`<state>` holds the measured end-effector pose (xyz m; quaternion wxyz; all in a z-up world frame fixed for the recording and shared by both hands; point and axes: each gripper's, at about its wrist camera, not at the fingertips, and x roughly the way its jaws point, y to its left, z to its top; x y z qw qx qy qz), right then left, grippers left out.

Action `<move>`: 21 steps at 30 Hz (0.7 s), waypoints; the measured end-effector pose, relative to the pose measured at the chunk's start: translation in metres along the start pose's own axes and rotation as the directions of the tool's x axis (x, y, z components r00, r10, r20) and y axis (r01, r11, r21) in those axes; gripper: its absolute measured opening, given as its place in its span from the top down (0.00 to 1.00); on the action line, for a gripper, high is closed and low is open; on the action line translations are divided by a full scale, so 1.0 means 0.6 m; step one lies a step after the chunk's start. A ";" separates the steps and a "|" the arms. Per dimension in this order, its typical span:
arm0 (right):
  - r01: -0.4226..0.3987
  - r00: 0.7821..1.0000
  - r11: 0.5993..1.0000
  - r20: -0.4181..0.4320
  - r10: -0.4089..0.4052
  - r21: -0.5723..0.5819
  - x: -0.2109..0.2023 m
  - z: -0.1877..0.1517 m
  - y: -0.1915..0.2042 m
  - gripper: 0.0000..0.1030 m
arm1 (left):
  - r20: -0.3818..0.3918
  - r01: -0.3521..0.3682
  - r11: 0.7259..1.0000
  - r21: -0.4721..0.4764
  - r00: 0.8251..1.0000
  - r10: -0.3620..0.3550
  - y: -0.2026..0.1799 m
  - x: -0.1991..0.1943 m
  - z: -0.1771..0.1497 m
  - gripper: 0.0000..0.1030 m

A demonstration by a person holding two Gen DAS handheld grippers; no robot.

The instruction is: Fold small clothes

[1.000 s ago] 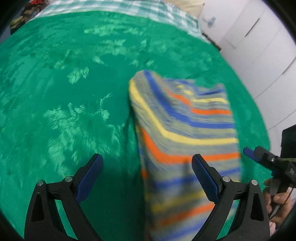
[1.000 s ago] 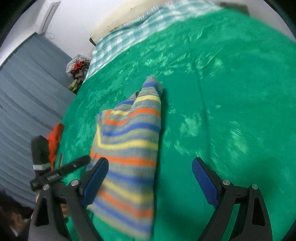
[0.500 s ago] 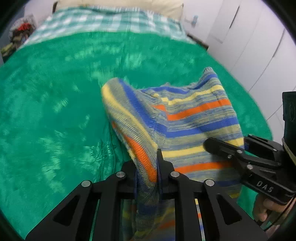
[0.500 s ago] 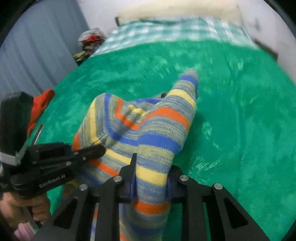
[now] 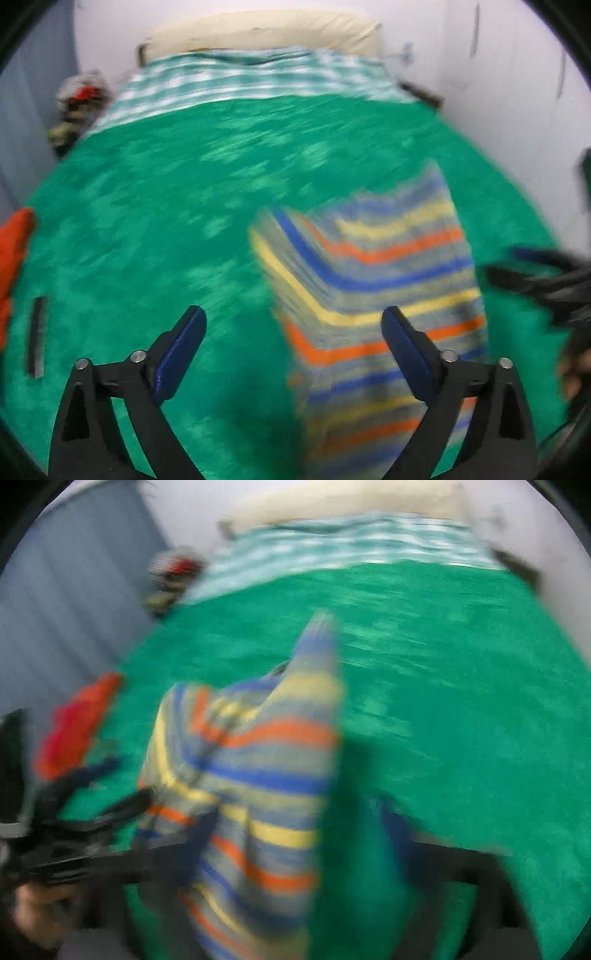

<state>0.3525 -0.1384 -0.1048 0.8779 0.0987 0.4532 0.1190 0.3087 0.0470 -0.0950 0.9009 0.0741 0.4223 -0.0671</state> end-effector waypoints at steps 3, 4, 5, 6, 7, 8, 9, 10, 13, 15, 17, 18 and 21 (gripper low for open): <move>0.060 0.998 0.998 0.010 -0.060 -0.023 -0.040 -0.047 -0.019 0.01 | 0.007 -0.034 0.999 0.016 0.999 0.034 -0.001 -0.030 -0.050 0.08; 0.091 0.996 0.995 -0.005 -0.092 -0.043 -0.053 -0.068 -0.020 0.01 | 0.017 -0.052 0.998 0.026 0.999 0.052 -0.010 -0.048 -0.066 0.06; 0.117 0.993 0.991 -0.018 -0.118 -0.064 -0.065 -0.085 -0.019 0.01 | 0.029 -0.077 0.996 0.039 0.997 0.076 -0.021 -0.065 -0.078 0.05; 0.138 0.989 0.987 -0.032 -0.142 -0.086 -0.078 -0.104 -0.017 0.01 | 0.038 -0.107 0.993 0.050 0.994 0.105 -0.034 -0.083 -0.087 0.05; 0.152 0.987 0.983 -0.038 -0.157 -0.102 -0.097 -0.126 -0.013 0.01 | 0.050 -0.137 0.989 0.055 0.990 0.134 -0.046 -0.102 -0.096 0.04; 0.155 0.986 0.982 -0.037 -0.160 -0.109 -0.109 -0.135 -0.017 0.01 | 0.062 -0.146 0.988 0.050 0.988 0.143 -0.055 -0.120 -0.101 0.04; 0.152 0.987 0.982 -0.032 -0.157 -0.112 -0.126 -0.146 -0.018 0.01 | 0.070 -0.140 0.989 0.040 0.988 0.137 -0.064 -0.139 -0.105 0.04; 0.146 0.989 0.983 -0.018 -0.149 -0.112 -0.151 -0.161 -0.013 0.01 | 0.080 -0.113 0.993 0.026 0.991 0.111 -0.072 -0.168 -0.113 0.04; 0.122 0.992 0.988 0.030 -0.120 -0.096 -0.215 -0.189 -0.008 0.01 | 0.122 -0.175 0.984 0.030 0.978 0.170 -0.094 -0.229 -0.129 0.04; 0.078 0.996 0.994 0.036 -0.076 -0.078 -0.251 -0.210 -0.002 0.01 | 0.153 -0.232 0.972 0.037 0.962 0.224 -0.107 -0.255 -0.139 0.03; 0.053 0.998 0.996 0.032 -0.051 -0.068 -0.274 -0.220 0.007 0.01 | 0.127 -0.221 0.975 0.012 0.968 0.218 -0.108 -0.279 -0.146 0.03; 0.065 0.998 0.996 0.029 -0.063 -0.068 -0.284 -0.225 0.012 0.01 | 0.099 -0.195 0.981 -0.006 0.976 0.195 -0.107 -0.288 -0.148 0.03; 0.079 0.996 0.991 0.056 -0.073 -0.110 -0.324 -0.247 0.041 0.01 | 0.012 -0.105 0.991 -0.086 0.994 0.106 -0.097 -0.306 -0.156 0.03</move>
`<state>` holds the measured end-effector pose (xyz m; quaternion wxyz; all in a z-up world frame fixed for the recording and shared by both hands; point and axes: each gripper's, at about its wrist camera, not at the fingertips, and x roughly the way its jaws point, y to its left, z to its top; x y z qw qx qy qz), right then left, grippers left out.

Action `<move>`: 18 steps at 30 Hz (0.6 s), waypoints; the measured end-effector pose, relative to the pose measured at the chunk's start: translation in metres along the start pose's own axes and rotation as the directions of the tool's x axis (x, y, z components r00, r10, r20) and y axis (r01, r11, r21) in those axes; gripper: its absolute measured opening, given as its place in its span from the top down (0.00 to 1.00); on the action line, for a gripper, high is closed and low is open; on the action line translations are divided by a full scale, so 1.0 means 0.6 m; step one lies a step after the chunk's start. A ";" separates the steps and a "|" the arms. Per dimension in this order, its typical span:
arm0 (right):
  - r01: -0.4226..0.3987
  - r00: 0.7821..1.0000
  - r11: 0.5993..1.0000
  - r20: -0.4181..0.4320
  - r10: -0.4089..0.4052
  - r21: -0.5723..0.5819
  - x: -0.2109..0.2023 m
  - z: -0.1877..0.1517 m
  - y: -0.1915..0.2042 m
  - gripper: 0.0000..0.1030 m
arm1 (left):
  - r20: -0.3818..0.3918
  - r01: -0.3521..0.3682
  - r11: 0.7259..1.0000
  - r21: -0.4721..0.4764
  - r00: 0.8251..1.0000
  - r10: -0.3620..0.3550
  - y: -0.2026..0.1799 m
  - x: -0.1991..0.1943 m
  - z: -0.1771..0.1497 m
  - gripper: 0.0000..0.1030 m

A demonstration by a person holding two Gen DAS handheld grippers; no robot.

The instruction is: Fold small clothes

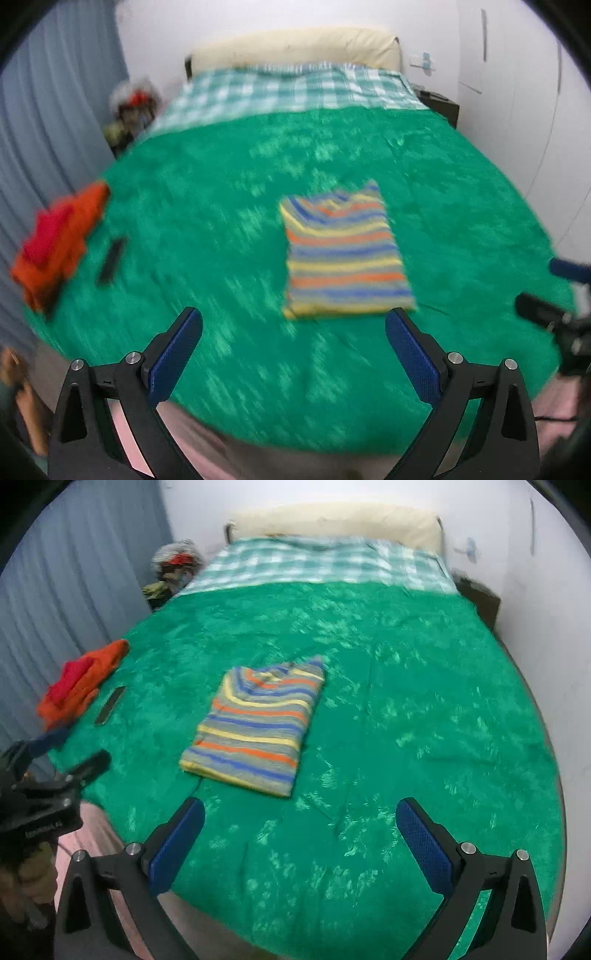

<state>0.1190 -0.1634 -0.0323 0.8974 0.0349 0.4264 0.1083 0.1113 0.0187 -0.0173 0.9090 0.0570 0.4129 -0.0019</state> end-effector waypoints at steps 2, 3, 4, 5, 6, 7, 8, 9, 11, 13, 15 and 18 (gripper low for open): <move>-0.007 1.000 1.000 0.006 0.007 -0.011 -0.025 -0.011 0.016 0.01 | -0.014 0.031 0.999 -0.042 0.999 -0.032 0.007 -0.018 -0.012 0.03; -0.016 1.000 1.000 0.011 0.016 -0.013 -0.038 -0.017 0.022 0.01 | -0.010 0.031 0.998 -0.053 0.999 -0.032 0.009 -0.026 -0.018 0.03; -0.023 0.999 1.000 0.023 0.024 -0.021 -0.053 -0.023 0.031 0.01 | -0.011 0.020 0.998 -0.060 1.000 -0.021 0.011 -0.034 -0.023 0.03; -0.016 0.999 0.999 0.032 0.017 -0.029 -0.064 -0.027 0.037 0.01 | -0.012 0.000 0.998 -0.061 1.000 -0.001 0.014 -0.042 -0.029 0.03; 0.001 0.999 0.999 0.049 0.001 -0.040 -0.079 -0.032 0.045 0.01 | -0.010 -0.010 0.998 -0.058 1.000 0.010 0.013 -0.048 -0.033 0.03; 0.011 0.998 0.999 0.065 -0.008 -0.051 -0.093 -0.035 0.051 0.01 | -0.008 -0.030 0.998 -0.053 1.000 0.029 0.014 -0.060 -0.040 0.03; 0.016 0.997 0.998 0.074 -0.012 -0.056 -0.104 -0.038 0.056 0.01 | -0.005 -0.040 0.998 -0.047 0.999 0.040 0.015 -0.067 -0.044 0.03; 0.021 0.997 0.998 0.082 -0.016 -0.062 -0.116 -0.041 0.062 0.01 | -0.004 -0.048 0.998 -0.044 0.999 0.048 0.013 -0.072 -0.048 0.03; 0.028 0.996 0.998 0.085 -0.023 -0.063 -0.131 -0.046 0.070 0.01 | -0.002 -0.060 0.998 -0.034 0.998 0.060 0.011 -0.086 -0.055 0.03; 0.025 0.998 0.998 0.067 -0.021 -0.060 -0.140 -0.052 0.077 0.01 | -0.006 -0.049 0.998 -0.031 0.999 0.049 0.007 -0.096 -0.059 0.03; 0.032 0.998 0.998 0.046 -0.030 -0.056 -0.142 -0.058 0.081 0.01 | -0.006 -0.036 0.999 -0.031 0.999 0.036 0.004 -0.102 -0.061 0.03; 0.038 0.999 0.998 0.039 -0.035 -0.059 -0.143 -0.063 0.086 0.01 | 0.001 -0.032 0.999 -0.025 0.999 0.032 0.000 -0.112 -0.063 0.03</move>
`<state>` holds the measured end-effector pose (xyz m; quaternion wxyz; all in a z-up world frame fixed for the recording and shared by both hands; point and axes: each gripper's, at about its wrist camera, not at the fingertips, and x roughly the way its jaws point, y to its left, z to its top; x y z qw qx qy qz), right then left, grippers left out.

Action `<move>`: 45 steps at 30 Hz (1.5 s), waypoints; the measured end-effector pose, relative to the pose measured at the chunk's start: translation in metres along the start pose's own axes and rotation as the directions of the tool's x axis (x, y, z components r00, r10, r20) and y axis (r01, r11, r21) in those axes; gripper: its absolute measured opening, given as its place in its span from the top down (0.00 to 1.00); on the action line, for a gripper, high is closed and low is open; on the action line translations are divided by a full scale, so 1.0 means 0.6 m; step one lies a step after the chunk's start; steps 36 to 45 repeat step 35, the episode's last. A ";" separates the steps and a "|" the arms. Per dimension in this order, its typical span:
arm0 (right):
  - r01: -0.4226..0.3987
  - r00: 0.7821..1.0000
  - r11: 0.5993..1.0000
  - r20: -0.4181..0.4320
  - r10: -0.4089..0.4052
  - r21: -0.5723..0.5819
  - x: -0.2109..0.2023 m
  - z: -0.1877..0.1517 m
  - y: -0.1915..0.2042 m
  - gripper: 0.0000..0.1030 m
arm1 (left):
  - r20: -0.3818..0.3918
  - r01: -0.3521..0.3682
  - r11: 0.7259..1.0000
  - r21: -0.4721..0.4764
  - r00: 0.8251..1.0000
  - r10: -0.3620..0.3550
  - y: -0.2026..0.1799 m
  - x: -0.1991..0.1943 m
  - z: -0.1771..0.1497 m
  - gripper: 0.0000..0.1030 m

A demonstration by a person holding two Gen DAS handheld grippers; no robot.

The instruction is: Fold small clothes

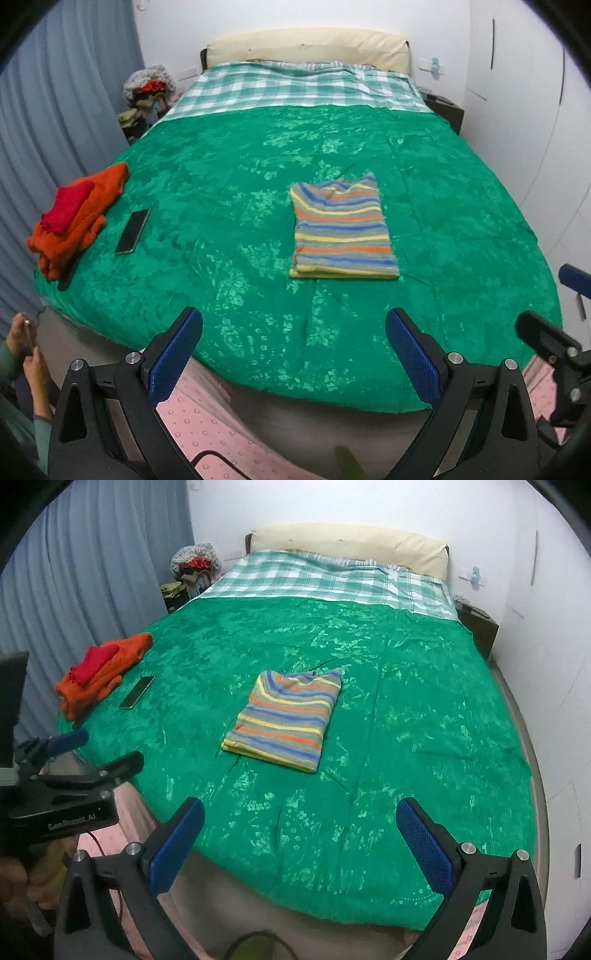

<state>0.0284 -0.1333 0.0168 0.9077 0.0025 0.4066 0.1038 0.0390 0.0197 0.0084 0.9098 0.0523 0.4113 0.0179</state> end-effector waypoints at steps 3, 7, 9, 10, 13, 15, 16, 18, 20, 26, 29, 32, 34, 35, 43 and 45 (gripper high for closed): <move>0.014 1.000 1.000 -0.007 -0.014 -0.003 -0.001 -0.002 0.004 0.01 | 0.007 -0.003 1.000 0.005 1.000 0.003 -0.005 -0.005 0.000 0.03; 0.023 1.000 1.000 -0.010 -0.023 -0.009 -0.001 -0.002 0.008 0.01 | 0.004 -0.006 1.000 -0.001 1.000 0.006 -0.006 -0.005 0.000 0.03; 0.033 0.999 0.999 -0.010 -0.033 -0.013 0.002 -0.001 0.010 0.01 | -0.002 -0.009 1.000 -0.002 1.000 0.009 -0.008 -0.003 0.001 0.03; 0.035 0.999 0.999 -0.011 -0.035 -0.014 0.003 0.000 0.011 0.01 | -0.005 -0.010 1.000 -0.004 1.000 0.010 -0.007 -0.001 0.002 0.03; 0.036 0.999 0.999 -0.011 -0.037 -0.012 0.003 0.001 0.011 0.01 | -0.011 -0.010 1.000 -0.005 1.000 0.010 -0.008 0.000 0.003 0.03; 0.042 0.999 0.999 -0.009 -0.042 -0.012 0.005 0.003 0.012 0.01 | -0.012 -0.015 1.000 -0.004 1.000 0.015 -0.008 0.001 0.005 0.01; 0.046 0.999 0.999 -0.009 -0.046 -0.012 0.005 0.004 0.012 0.01 | -0.011 -0.018 1.000 -0.003 1.000 0.018 -0.009 0.000 0.006 0.01; 0.053 0.999 0.999 -0.006 -0.053 -0.010 0.006 0.009 0.012 0.01 | -0.015 -0.005 1.000 -0.010 1.000 0.004 -0.007 -0.001 0.007 0.01; 0.056 0.998 0.998 -0.004 -0.056 -0.006 0.006 0.014 0.012 0.01 | -0.013 0.005 1.000 -0.013 1.000 -0.005 -0.007 -0.002 0.009 0.01; 0.071 0.997 0.997 0.005 -0.071 -0.006 0.007 0.023 0.014 0.01 | 0.001 0.020 1.000 -0.008 1.000 -0.020 -0.006 -0.008 0.013 0.01; 0.072 0.997 0.997 0.002 -0.072 -0.001 0.009 0.022 0.013 0.01 | 0.008 0.030 1.000 -0.009 1.000 -0.030 -0.003 -0.008 0.012 0.01; 0.074 0.997 0.997 0.002 -0.074 0.000 0.009 0.023 0.012 0.01 | 0.018 0.035 0.999 -0.011 0.999 -0.034 -0.004 -0.011 0.011 0.01; 0.074 0.997 0.997 0.003 -0.074 0.002 0.009 0.023 0.010 0.01 | 0.036 0.027 1.000 -0.005 0.999 -0.026 -0.006 -0.016 0.011 0.01; 0.075 0.997 0.997 0.004 -0.075 0.005 0.010 0.023 0.010 0.01 | 0.045 0.014 1.000 0.002 0.999 -0.014 -0.008 -0.019 0.011 0.01; 0.075 0.997 0.997 0.004 -0.075 0.005 0.010 0.023 0.010 0.01 | 0.045 0.014 1.000 0.002 0.999 -0.014 -0.008 -0.019 0.011 0.01; 0.075 0.997 0.997 0.004 -0.075 0.005 0.010 0.023 0.010 0.01 | 0.045 0.014 1.000 0.002 0.999 -0.014 -0.008 -0.019 0.011 0.01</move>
